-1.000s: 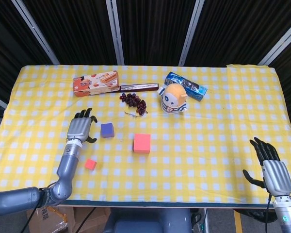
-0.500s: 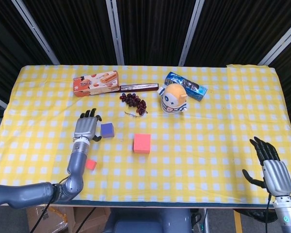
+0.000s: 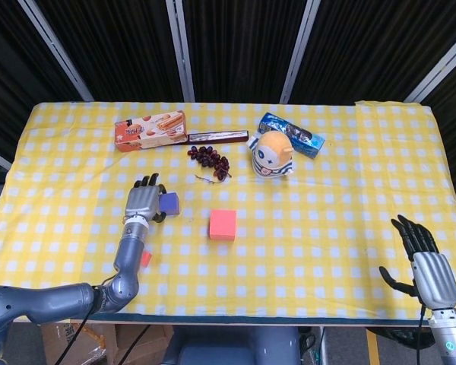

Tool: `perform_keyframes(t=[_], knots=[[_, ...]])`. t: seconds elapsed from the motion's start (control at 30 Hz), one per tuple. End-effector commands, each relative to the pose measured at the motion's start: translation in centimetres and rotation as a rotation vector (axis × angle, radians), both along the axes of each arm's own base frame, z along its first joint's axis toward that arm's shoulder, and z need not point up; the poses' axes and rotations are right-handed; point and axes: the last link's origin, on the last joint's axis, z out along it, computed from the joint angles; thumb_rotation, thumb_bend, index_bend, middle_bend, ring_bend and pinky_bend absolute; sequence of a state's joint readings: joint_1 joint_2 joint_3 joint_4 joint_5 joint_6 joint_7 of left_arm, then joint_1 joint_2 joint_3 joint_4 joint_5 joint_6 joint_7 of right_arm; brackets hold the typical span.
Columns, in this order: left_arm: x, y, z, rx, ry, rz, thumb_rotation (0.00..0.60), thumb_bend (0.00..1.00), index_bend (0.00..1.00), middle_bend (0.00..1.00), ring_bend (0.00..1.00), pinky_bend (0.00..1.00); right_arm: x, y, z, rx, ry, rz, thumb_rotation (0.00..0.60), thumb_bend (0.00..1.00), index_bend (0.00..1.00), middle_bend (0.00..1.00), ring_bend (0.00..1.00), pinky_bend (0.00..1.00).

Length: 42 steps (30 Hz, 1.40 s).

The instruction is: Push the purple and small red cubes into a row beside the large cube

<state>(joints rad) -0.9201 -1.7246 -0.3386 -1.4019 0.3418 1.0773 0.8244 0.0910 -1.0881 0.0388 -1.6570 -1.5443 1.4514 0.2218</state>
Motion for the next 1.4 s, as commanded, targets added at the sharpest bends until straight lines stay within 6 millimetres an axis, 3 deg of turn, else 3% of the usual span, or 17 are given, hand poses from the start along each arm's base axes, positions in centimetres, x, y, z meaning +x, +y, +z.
perform_keyframes(t=[0.03,0.5,0.83,1.17,1.4], knots=[[-0.1,-0.2,-0.1,-0.002,-0.013,-0.001,0.6,0.39,0.37,0.0,0.0,0.1,0.0,0.0,0.1,-0.002,-0.001,-0.002,0.6,0.37,0.0,0.0,0.0,0.04],[0.3,-2.7,0.9,-0.063,-0.061,-0.104,0.6,0.39,0.37,0.0,0.0,0.1,0.0,-0.1,0.1,-0.011,-0.002,-0.006,0.6,0.36,0.0,0.0,0.0,0.04],[2.3,-4.5,-1.1,-0.133,-0.09,-0.157,0.6,0.39,0.37,0.0,0.0,0.1,0.0,-0.1,0.1,-0.013,-0.004,-0.004,0.6,0.36,0.0,0.0,0.0,0.04],[4.3,-4.3,-2.1,-0.125,-0.106,-0.183,0.6,0.39,0.38,0.0,0.0,0.1,0.0,-0.1,0.3,-0.02,-0.01,-0.005,0.6,0.36,0.0,0.0,0.0,0.04],[4.3,-3.9,-2.2,-0.114,-0.082,-0.168,0.6,0.39,0.38,0.0,0.0,0.1,0.0,-0.1,0.3,-0.026,-0.013,-0.001,0.6,0.37,0.0,0.0,0.0,0.04]])
